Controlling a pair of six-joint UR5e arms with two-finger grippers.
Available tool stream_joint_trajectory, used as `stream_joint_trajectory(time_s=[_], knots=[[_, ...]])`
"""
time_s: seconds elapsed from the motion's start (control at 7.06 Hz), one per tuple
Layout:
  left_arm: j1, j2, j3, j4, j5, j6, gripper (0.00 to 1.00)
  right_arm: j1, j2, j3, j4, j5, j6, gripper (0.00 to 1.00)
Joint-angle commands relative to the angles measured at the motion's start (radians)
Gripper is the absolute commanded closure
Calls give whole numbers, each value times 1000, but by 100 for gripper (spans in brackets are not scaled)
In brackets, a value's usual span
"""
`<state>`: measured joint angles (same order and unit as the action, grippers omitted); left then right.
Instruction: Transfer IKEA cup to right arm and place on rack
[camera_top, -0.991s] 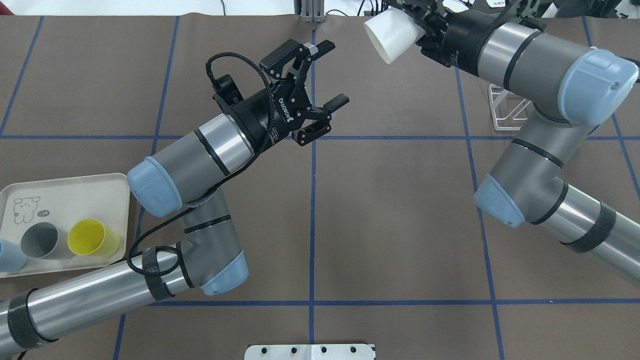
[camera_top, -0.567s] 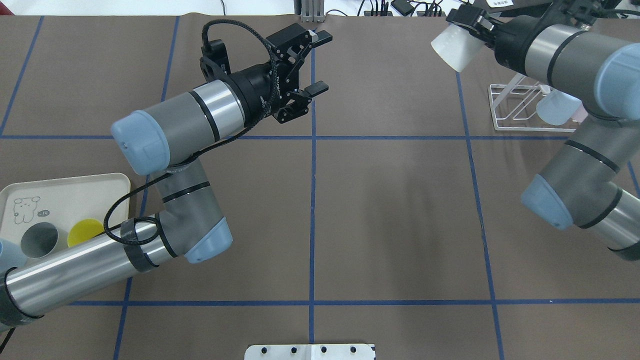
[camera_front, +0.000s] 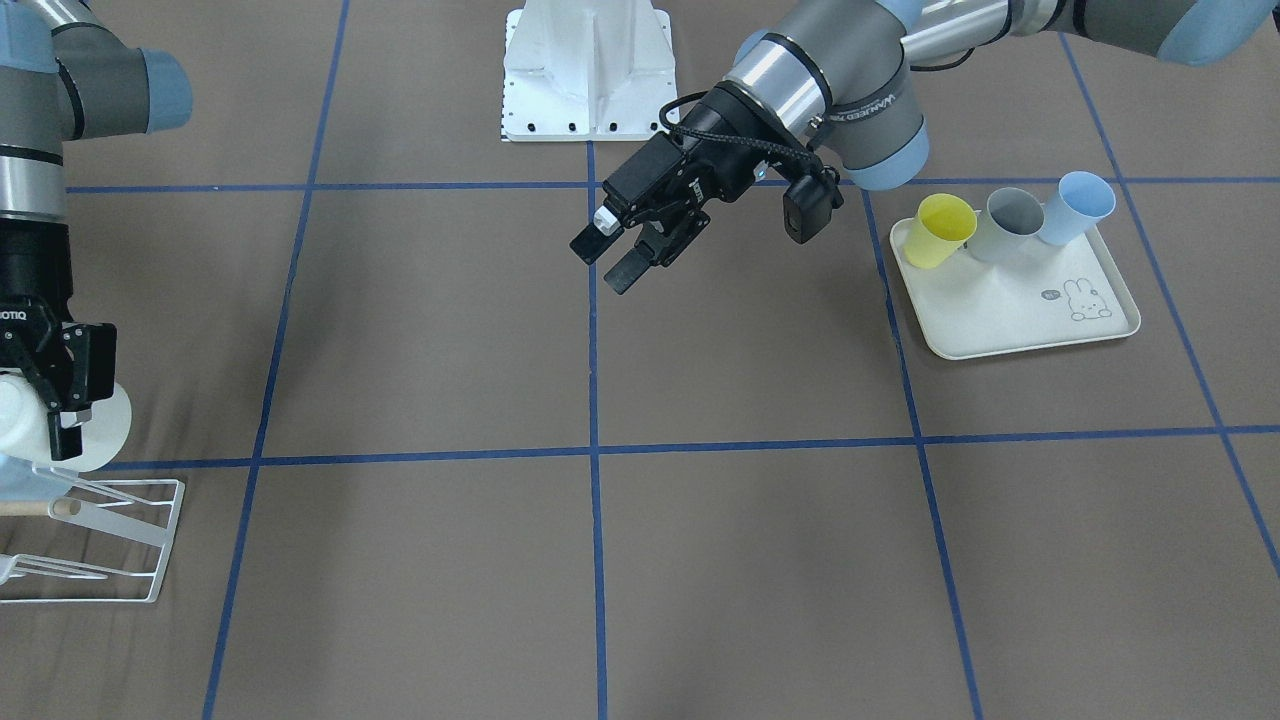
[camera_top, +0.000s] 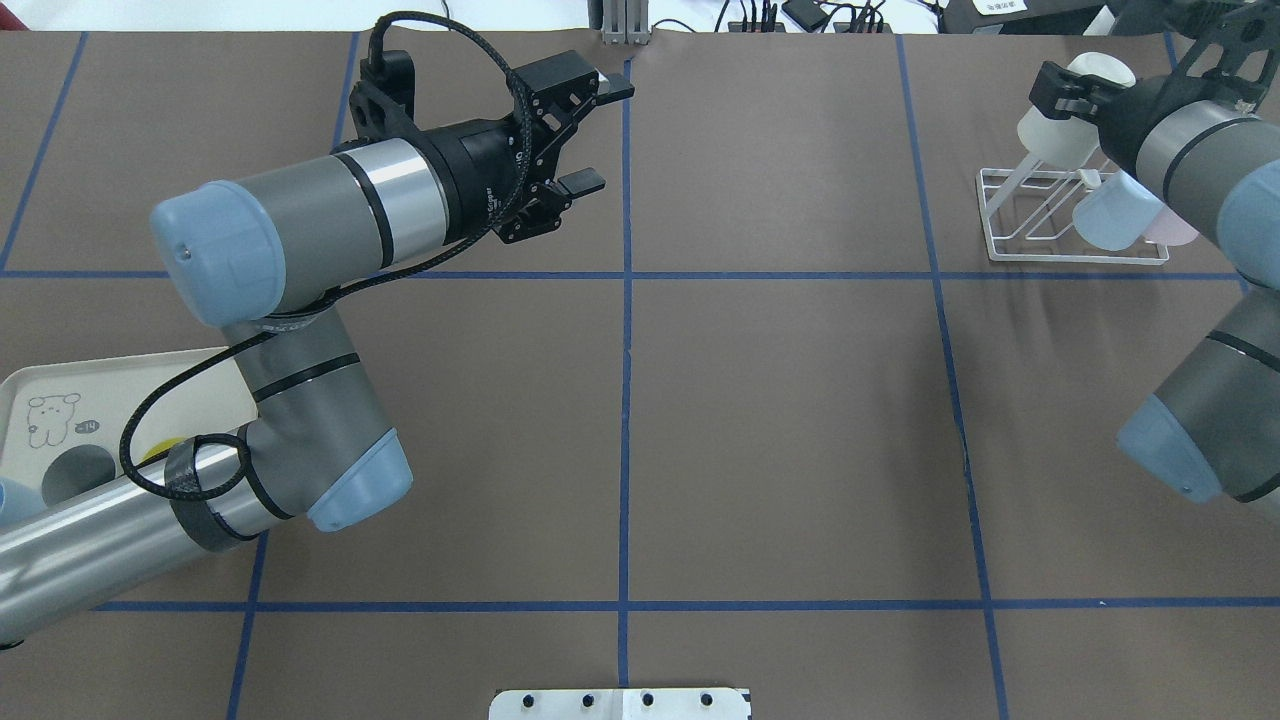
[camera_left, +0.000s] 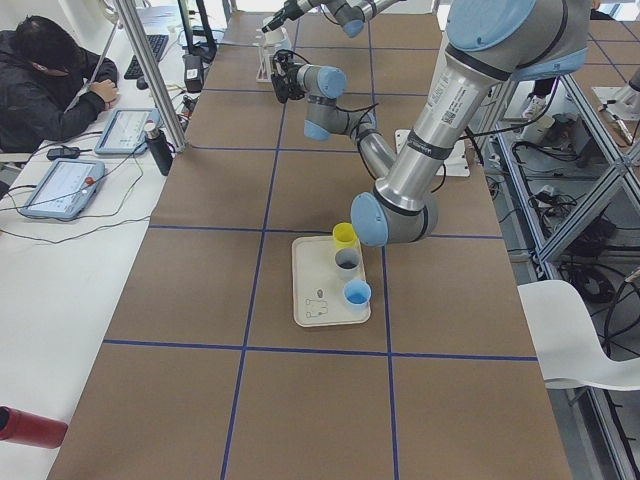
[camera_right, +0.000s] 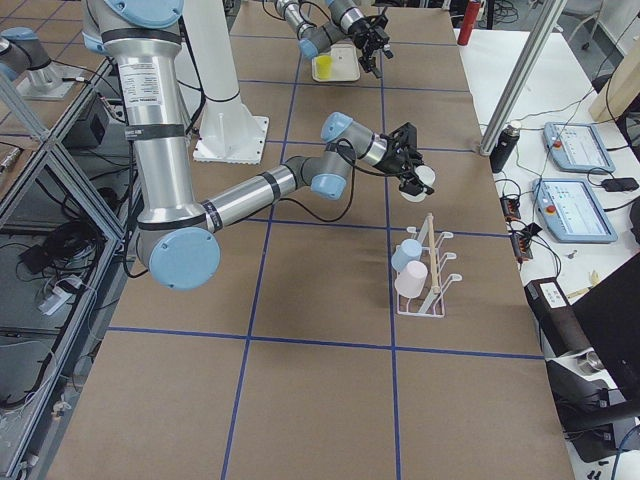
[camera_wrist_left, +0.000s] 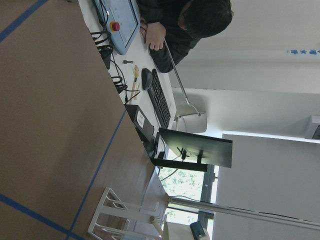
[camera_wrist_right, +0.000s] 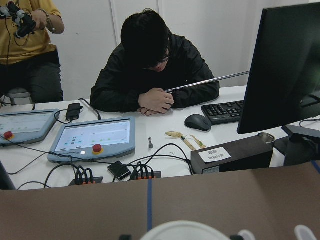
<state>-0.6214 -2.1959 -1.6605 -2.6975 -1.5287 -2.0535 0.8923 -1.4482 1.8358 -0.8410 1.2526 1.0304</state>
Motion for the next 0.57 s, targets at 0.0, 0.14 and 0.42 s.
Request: stream_joint_trajectory(time_s=[0.0, 0.14, 0.42], knots=[[0, 5, -4, 5, -1, 3, 0, -3, -43, -7, -23, -54, -29, 100], [2, 5, -4, 5, -1, 3, 0, -4, -50, -27, -23, -59, -29, 100], [5, 11, -4, 4, -1, 3, 0, -25, -51, -36, -23, -59, -27, 100]])
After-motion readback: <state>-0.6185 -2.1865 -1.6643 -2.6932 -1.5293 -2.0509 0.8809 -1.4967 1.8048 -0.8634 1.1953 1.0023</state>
